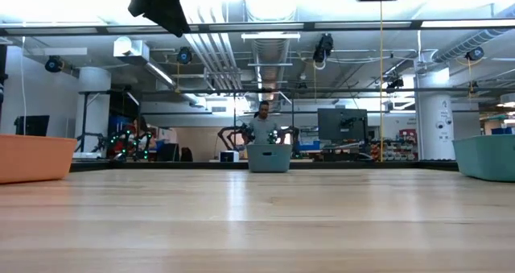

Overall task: Sort blocks
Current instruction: Put the blue block into the light blue bin

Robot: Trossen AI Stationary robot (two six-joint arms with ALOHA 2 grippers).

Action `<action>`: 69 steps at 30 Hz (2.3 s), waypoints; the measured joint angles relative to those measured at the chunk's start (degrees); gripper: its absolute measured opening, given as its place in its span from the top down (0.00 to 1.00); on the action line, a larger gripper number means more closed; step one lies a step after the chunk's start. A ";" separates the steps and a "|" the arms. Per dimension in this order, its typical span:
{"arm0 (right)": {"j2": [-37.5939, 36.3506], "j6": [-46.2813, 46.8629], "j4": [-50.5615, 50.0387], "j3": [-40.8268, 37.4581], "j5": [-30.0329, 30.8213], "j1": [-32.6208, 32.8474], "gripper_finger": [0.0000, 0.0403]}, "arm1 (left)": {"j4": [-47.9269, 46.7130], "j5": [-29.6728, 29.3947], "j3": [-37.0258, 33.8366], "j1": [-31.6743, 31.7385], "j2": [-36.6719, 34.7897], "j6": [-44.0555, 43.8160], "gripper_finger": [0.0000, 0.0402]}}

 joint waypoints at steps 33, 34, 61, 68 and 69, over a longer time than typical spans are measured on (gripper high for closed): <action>3.21 -43.02 3.01 -19.65 3.58 25.95 0.45 | 0.00 -0.05 0.00 0.02 0.04 0.02 0.61; 3.85 -43.07 3.43 -20.18 3.99 25.97 0.45 | -0.01 -0.06 0.00 0.02 0.04 0.02 0.61; 15.86 -42.36 18.80 -25.90 4.86 25.95 0.52 | -0.04 -0.09 -0.09 0.02 0.04 0.85 0.61; 15.93 -42.76 19.18 -25.92 4.94 25.93 0.77 | -0.01 -0.09 -0.09 0.02 0.04 1.33 0.61; 15.93 -42.93 19.18 -25.93 4.78 25.91 0.77 | 0.00 -0.09 -0.09 0.02 0.04 1.31 0.61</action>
